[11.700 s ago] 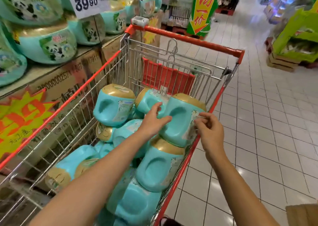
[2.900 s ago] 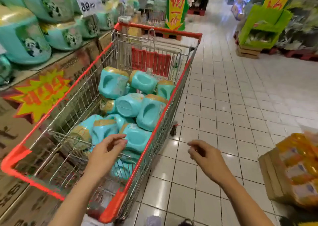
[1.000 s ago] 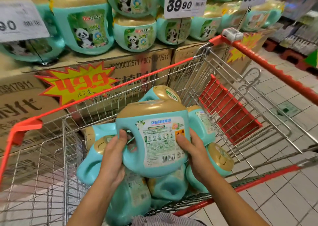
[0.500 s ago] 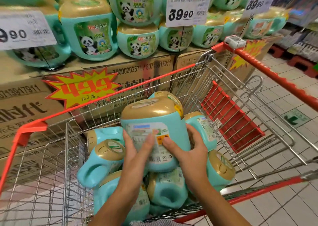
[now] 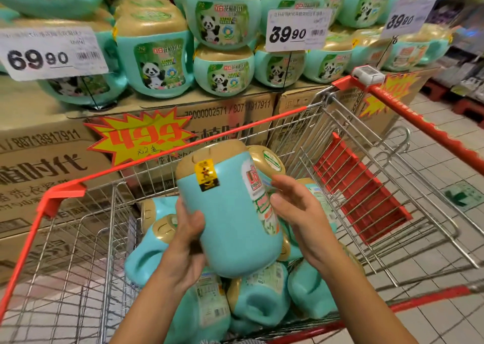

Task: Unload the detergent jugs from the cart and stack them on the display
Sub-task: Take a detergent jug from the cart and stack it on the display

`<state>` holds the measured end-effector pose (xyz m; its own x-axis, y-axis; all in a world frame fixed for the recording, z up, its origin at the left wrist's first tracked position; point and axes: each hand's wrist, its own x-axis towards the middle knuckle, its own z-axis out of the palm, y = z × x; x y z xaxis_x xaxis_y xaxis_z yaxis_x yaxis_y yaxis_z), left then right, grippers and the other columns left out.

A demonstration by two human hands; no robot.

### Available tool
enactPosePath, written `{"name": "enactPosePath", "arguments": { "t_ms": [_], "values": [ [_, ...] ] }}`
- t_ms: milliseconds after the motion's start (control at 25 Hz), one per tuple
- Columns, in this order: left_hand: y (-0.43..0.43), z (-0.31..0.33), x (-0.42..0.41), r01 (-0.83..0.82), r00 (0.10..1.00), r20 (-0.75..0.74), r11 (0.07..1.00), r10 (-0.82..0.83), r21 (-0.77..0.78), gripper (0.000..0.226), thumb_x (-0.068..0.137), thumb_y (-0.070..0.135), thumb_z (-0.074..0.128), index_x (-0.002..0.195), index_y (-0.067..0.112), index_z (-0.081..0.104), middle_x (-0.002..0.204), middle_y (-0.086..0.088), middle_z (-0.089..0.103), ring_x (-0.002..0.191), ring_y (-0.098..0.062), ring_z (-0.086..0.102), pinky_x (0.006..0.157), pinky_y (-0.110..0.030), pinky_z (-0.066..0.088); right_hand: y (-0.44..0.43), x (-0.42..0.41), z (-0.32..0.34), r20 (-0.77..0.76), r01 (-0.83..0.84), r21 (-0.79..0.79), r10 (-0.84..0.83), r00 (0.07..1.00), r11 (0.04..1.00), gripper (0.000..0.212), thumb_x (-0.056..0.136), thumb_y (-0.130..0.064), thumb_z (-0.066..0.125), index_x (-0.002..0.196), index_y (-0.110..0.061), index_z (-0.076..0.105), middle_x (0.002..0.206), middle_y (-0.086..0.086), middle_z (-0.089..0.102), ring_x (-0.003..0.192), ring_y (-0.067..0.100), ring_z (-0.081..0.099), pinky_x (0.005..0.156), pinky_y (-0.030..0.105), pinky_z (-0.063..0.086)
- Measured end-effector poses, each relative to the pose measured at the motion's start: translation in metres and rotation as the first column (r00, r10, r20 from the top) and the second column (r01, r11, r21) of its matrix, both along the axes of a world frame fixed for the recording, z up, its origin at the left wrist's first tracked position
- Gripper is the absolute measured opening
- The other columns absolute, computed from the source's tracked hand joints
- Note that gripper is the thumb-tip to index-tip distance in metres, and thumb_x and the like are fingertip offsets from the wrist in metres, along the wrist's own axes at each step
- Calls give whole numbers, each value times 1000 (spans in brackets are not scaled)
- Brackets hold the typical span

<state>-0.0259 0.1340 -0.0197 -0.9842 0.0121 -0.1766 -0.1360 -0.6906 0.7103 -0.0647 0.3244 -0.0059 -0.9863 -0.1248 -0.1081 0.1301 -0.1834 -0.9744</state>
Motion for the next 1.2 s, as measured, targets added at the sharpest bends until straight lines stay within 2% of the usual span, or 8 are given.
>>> {"name": "enactPosePath", "arguments": {
  "t_ms": [80,160,240,360,440,720,880,1200],
  "values": [
    [-6,3,2,170,984,-88,972,-157,160,84,34,40,99,110,16,73,95,-2,77,87,-15,74,69,-34,61,-1,-3,2,164,-159,-183,189,968,970,96,48,-34,93,134,-24,52,139,9,54,127,30,52,98,42,48],
    [-7,6,4,184,981,-95,968,-170,168,64,37,46,96,93,18,80,95,-3,77,89,-16,74,73,-34,61,-4,-1,2,192,-283,-375,372,908,883,106,46,-37,96,139,-24,47,135,12,59,123,31,56,99,44,49],
    [-11,7,3,54,998,23,998,-54,15,74,32,58,93,95,21,80,99,-3,77,90,-16,73,76,-38,61,-10,1,-1,183,-274,-383,363,913,882,104,48,-38,95,139,-20,48,131,14,62,120,32,60,96,44,51],
    [-20,13,2,-33,994,86,956,61,-292,59,65,62,68,109,23,75,108,-5,75,101,-22,70,93,-46,51,-18,1,-7,188,-97,-307,160,969,947,108,42,-34,96,136,-26,46,121,13,68,109,32,66,88,46,56],
    [-19,13,8,-90,985,105,923,138,-373,53,70,54,67,113,23,71,109,-6,74,102,-25,70,89,-46,55,-25,1,-7,127,-19,-147,38,991,989,97,40,-28,94,126,-38,50,116,6,70,103,27,69,82,44,59],
    [-47,-6,59,-351,884,157,848,440,-398,79,42,33,92,112,15,63,98,-12,76,81,-28,75,58,-30,58,-81,15,-23,60,-227,33,225,973,973,97,30,-47,97,114,-60,50,121,-13,66,107,13,67,87,42,57],
    [-103,-1,102,-472,834,103,798,542,-376,71,47,29,90,112,13,64,96,-12,76,80,-28,75,57,-29,58,-148,43,-16,13,-361,29,361,933,932,96,33,-44,96,117,-52,50,121,-5,67,104,17,69,86,46,57],
    [-261,19,201,-488,845,-44,736,533,-468,64,59,43,83,117,33,59,105,2,75,92,-18,73,64,-25,58,-311,128,3,-137,-395,-26,388,911,918,98,35,-34,93,122,-46,51,112,-14,70,98,12,71,71,28,59]
  ]
}}
